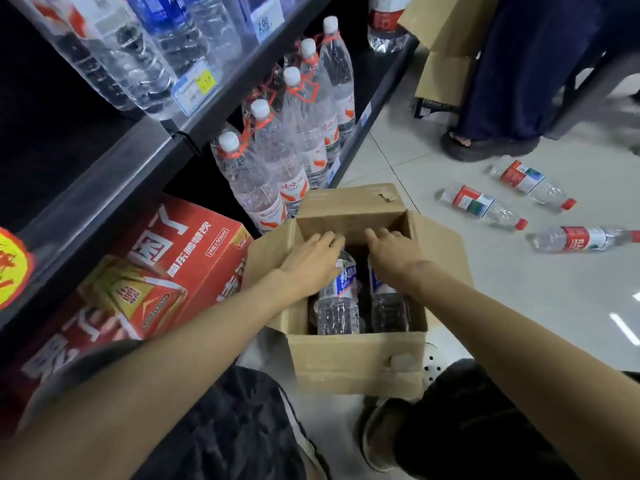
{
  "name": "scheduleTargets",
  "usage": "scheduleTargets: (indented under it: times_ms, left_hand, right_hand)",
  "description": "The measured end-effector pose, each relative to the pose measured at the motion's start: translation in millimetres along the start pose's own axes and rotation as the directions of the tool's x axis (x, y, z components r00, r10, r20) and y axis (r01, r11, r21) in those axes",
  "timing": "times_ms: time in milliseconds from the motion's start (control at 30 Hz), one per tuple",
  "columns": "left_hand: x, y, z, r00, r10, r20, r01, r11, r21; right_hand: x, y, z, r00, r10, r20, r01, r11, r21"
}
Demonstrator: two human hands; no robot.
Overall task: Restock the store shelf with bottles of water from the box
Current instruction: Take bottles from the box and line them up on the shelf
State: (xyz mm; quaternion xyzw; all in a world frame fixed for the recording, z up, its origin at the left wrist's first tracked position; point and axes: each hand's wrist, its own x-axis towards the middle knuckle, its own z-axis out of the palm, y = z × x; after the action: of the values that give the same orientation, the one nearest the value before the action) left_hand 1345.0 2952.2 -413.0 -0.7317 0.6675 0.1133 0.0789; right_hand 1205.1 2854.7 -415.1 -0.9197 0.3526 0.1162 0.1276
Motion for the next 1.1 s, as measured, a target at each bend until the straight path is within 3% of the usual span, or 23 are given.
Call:
scheduleTargets:
  times_ms: [300, 467, 667, 900, 1100]
  left_hand:
    - [24, 11, 29, 0.972, -0.170, 0.162, 0.187, 0.977, -0.100]
    - [31, 14, 39, 0.941, -0.224, 0.253, 0.277, 0.940, -0.199]
    - [29, 11, 34, 0.927, -0.273, 0.259, 0.361, 0.838, -0.409]
    - [9, 12, 19, 0.957, -0.275, 0.094, 0.274, 0.745, -0.608]
    - [-11, 9, 1, 0.960, -0.278, 0.006, 0.204, 0.690, -0.694]
  right_hand:
    - [14, -21, 23, 0.990, 0.135, 0.026, -0.130, 0.979, -0.159]
    - [13, -16, 24, 0.982, 0.186, 0.041, -0.181, 0.978, -0.107]
    - [19, -19, 22, 0.966, 0.236, 0.106, -0.228, 0.970, -0.079]
    - [5, -27, 11, 0.967, 0.222, 0.128, -0.251, 0.922, 0.294]
    - [-11, -19, -12, 0.977, 0.214, 0.002, -0.185, 0.838, 0.513]
